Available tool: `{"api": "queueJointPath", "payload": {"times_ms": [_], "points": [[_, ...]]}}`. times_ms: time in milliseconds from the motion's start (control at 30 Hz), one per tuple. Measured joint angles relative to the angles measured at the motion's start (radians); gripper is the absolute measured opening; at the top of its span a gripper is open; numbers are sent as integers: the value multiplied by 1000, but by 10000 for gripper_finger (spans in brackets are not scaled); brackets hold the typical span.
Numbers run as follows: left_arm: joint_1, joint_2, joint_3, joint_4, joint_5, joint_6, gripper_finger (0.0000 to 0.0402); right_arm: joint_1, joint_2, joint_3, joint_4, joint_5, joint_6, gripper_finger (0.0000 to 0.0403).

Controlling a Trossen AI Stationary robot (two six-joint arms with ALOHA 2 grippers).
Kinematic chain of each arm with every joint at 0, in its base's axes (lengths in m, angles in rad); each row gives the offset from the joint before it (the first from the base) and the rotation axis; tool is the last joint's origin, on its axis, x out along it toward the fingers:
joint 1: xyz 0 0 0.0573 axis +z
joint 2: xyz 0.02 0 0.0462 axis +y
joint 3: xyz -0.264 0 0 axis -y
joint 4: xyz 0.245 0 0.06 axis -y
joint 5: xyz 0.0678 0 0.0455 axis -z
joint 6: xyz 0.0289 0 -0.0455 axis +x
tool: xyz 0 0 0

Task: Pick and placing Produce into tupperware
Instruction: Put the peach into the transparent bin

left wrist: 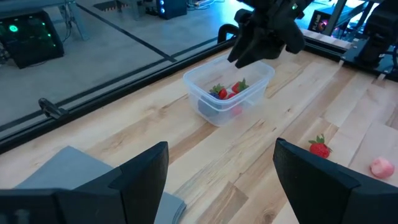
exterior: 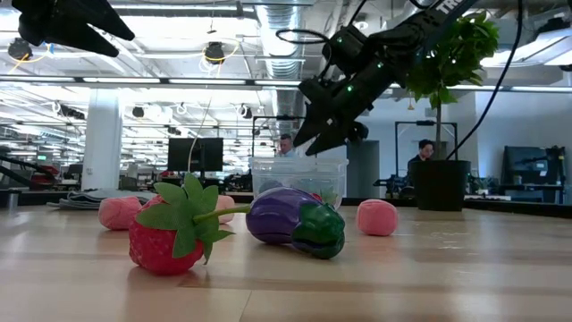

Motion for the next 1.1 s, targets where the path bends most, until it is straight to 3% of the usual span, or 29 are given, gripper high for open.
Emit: {"api": "queueJointPath", "payload": {"times_ms": [233, 500, 700, 1100], "points": [[0, 0, 0, 0, 0, 0, 280, 38, -104, 0, -21, 0, -51, 239], [0, 0, 0, -1, -5, 2, 280, 167, -222, 1, -239, 14, -103, 239], [0, 0, 0, -1, -11, 12, 280, 292, -212, 0, -327, 54, -88, 240], [0, 0, 0, 0, -12, 14, 280, 453, -112, 1, -327, 96, -23, 240]]}}
